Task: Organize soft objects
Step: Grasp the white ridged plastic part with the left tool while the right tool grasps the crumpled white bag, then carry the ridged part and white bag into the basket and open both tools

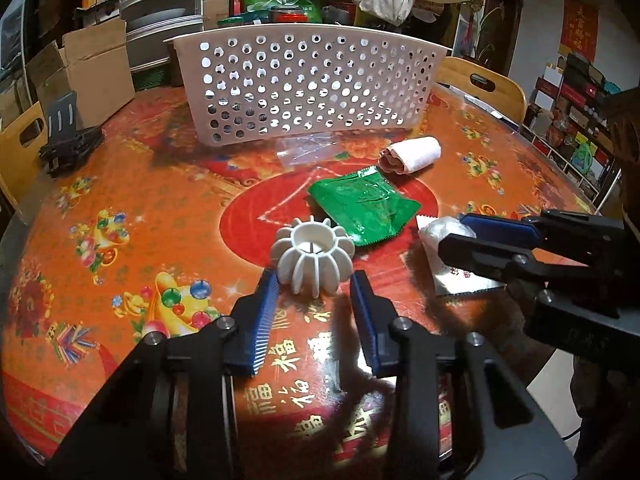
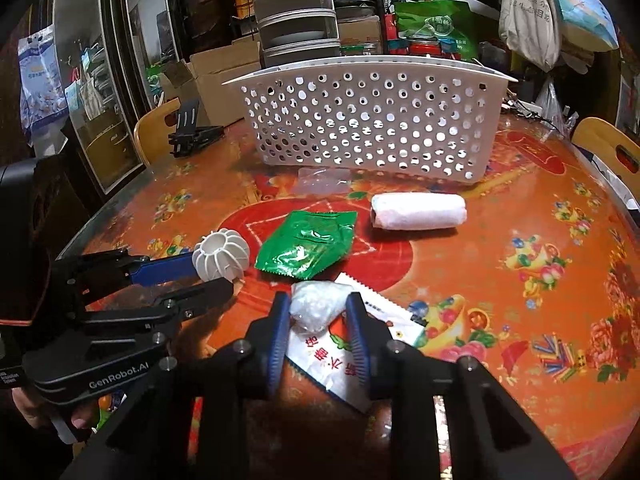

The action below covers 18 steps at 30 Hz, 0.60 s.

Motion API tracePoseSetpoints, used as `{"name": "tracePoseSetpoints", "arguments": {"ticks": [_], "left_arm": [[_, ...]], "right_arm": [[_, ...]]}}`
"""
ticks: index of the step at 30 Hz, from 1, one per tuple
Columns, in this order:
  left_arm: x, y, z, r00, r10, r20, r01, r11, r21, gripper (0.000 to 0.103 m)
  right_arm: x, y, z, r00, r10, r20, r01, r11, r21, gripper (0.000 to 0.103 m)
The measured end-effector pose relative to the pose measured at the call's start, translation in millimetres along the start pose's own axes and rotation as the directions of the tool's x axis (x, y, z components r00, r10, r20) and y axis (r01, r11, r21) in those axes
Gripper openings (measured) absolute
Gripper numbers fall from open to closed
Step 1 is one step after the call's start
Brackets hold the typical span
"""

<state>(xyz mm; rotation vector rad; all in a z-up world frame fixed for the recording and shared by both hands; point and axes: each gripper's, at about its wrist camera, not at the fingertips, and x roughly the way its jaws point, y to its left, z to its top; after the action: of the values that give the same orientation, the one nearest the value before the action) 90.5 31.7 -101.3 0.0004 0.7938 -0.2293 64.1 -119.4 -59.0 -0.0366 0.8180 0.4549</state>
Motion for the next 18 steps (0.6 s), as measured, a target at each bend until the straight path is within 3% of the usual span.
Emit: {"name": "tracePoseSetpoints", "arguments": {"ticks": [13,14,18], "left_arm": [[-6.2,-1.9,-0.5,1.000,-0.007,0.023,0.007,1.000,0.010,0.032],[-6.4,-1.1,-0.2,1.000,-0.010,0.023,0.010,1.000,0.007,0.026],[-6.6,1.1,0.6,1.000,-0.013,0.022,0.013,1.000,0.003,0.026]], "right_arm": [[-4.6,-4.5,0.8,1.000,-0.002,0.004,0.002,1.000,0.008,0.027],[-4.8,-4.5,1.1,1.000,-0.002,0.004,0.002,1.000,0.007,0.027],[-5.0,-3.4,1.9,1.000,-0.001,0.004,0.001,1.000,0.002,0.027]]}}
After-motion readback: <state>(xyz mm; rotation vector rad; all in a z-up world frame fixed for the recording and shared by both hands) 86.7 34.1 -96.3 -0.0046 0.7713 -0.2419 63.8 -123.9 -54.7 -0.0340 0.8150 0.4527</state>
